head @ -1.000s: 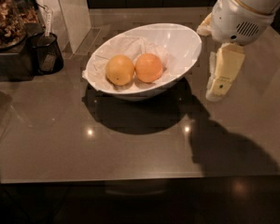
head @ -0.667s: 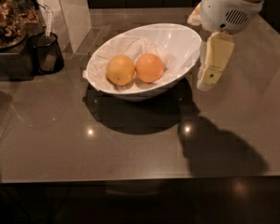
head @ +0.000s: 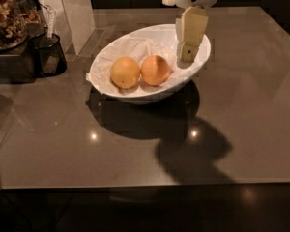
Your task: Pick orange from white bowl
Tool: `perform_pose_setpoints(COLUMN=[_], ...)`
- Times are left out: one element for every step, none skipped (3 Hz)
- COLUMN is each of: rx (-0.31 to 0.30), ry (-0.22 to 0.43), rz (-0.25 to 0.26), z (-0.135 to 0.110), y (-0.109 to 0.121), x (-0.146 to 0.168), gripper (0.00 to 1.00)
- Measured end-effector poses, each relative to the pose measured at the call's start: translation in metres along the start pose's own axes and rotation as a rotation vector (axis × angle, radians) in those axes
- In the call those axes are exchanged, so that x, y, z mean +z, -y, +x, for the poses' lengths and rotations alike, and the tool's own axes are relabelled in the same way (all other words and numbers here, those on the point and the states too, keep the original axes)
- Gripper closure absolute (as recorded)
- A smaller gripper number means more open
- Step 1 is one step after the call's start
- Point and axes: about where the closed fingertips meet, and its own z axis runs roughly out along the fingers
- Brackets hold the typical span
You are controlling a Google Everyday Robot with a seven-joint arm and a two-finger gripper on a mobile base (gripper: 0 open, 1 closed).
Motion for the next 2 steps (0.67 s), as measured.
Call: perform_pose_setpoints(rx=[-0.067, -0.109], ry=[0.040, 0.076], rz=[-0.018, -0.070], z=[-0.023, -0.032], y=[0.018, 0.025], x=[0.017, 0.053], gripper=[0.00, 0.00])
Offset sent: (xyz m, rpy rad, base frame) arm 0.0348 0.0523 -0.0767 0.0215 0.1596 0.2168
